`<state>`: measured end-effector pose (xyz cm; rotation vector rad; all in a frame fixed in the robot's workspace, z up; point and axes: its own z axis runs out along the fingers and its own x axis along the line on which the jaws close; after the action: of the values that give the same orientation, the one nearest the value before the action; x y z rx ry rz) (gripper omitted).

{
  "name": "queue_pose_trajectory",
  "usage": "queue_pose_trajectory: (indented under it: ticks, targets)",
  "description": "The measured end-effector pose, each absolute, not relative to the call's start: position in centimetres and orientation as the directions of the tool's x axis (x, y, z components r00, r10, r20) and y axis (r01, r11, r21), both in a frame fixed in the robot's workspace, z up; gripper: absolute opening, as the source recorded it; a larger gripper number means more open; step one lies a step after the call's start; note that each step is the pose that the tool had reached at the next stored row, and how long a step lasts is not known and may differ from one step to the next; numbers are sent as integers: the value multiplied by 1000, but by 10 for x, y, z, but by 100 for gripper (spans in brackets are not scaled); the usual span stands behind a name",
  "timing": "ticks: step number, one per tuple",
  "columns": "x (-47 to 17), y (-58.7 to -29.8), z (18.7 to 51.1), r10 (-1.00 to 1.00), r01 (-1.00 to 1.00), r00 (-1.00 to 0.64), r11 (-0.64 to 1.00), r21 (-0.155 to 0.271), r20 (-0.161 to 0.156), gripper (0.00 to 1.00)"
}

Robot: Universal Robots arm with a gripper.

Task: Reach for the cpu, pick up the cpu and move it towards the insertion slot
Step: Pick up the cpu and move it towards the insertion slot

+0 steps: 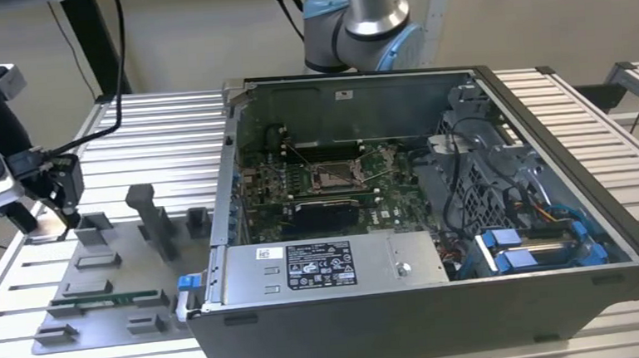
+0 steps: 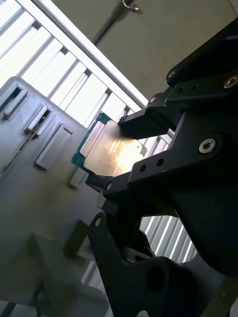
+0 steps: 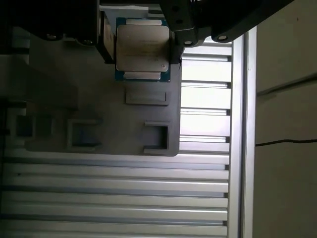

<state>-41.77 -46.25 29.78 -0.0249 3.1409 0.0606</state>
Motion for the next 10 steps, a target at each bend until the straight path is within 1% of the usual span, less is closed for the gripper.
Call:
queue_pose_trajectory:
  ticks: [10]
  targets:
    - [-418, -463, 316, -16, -16, -1000, 999, 39, 0, 0]
